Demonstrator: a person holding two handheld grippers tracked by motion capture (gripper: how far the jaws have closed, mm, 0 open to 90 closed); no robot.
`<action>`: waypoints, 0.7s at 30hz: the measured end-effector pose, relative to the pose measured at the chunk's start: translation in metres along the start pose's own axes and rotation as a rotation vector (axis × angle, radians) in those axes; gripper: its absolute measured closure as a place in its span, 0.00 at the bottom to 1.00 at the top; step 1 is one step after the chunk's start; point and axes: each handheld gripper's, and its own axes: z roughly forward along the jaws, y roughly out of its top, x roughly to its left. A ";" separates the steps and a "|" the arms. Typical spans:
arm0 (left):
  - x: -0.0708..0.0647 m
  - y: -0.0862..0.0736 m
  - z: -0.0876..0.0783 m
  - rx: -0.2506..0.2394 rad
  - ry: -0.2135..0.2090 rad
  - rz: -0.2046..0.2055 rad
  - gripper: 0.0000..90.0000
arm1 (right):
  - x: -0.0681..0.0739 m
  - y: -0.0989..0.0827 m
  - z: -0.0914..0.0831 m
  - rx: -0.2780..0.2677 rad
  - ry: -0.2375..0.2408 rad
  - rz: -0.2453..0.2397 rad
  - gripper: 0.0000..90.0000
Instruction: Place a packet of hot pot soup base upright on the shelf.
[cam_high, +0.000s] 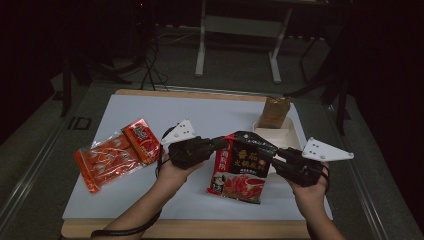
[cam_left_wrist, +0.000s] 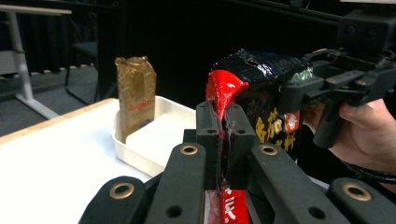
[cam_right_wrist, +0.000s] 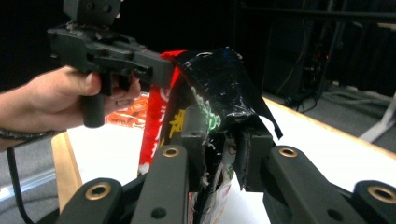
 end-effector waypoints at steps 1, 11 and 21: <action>0.000 0.000 0.000 0.002 0.003 0.012 0.97 | -0.001 0.001 0.000 -0.001 0.011 -0.002 0.85; 0.004 -0.002 0.003 0.019 -0.029 0.035 0.93 | -0.005 0.007 -0.004 0.025 0.016 0.019 0.86; 0.010 0.004 -0.009 -0.027 0.008 0.001 0.59 | -0.010 0.018 -0.010 -0.015 0.021 0.023 0.86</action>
